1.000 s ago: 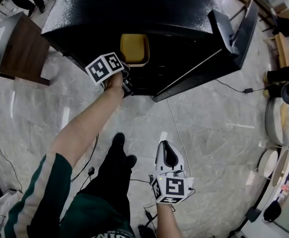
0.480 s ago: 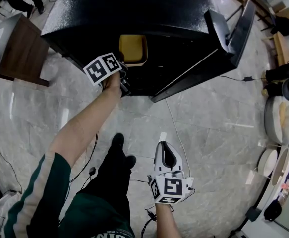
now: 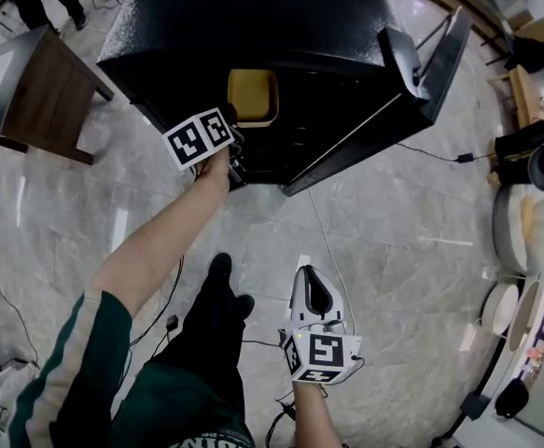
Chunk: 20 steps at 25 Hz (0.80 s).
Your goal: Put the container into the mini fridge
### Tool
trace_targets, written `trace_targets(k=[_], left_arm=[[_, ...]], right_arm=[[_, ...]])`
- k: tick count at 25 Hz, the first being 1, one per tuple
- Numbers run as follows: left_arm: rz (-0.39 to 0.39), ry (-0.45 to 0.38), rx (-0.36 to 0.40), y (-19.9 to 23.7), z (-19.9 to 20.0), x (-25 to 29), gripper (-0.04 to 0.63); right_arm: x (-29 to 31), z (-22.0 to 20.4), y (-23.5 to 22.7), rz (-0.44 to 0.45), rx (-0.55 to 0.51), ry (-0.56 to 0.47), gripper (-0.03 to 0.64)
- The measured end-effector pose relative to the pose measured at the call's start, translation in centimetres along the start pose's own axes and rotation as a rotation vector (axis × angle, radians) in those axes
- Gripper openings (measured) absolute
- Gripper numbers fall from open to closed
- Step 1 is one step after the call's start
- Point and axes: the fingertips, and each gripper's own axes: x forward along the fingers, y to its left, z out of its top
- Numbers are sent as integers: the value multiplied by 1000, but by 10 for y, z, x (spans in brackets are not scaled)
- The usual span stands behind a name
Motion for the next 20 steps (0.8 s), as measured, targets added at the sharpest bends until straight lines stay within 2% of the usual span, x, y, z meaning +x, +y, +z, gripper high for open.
trace_targets(k=[9, 20], left_arm=[[-30, 16, 181, -15, -2, -34, 29], [-129, 85, 448, -33, -21, -92, 14]], right_arm=[[-14, 0, 13, 15, -15, -2, 37], [-24, 16, 30, 45, -33, -17, 37]])
